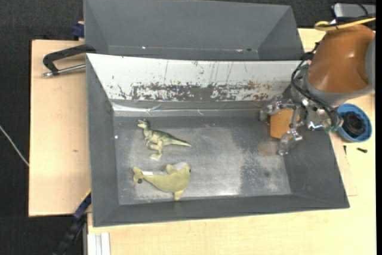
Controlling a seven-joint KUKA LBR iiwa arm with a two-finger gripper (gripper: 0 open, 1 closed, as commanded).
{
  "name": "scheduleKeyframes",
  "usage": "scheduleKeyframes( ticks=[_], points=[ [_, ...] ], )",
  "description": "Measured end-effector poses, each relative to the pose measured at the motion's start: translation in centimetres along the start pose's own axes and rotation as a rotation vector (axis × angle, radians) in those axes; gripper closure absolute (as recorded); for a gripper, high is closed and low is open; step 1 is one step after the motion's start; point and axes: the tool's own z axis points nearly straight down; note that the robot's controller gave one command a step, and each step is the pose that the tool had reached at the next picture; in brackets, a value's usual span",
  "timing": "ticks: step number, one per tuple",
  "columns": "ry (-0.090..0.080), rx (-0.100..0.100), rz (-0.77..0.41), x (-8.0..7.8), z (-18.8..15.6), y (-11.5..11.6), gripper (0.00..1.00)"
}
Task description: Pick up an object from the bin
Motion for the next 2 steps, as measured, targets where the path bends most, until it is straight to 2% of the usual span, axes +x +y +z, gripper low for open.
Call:
scheduleKeyframes(
  ticks=[1,2],
  points=[
    [0.002,0.008,-0.065,-0.9,-1.1,-0.6,0.00],
    [-0.012,-0.002,0.115,-2.1,2.7,0.2,0.00]
  ],
)
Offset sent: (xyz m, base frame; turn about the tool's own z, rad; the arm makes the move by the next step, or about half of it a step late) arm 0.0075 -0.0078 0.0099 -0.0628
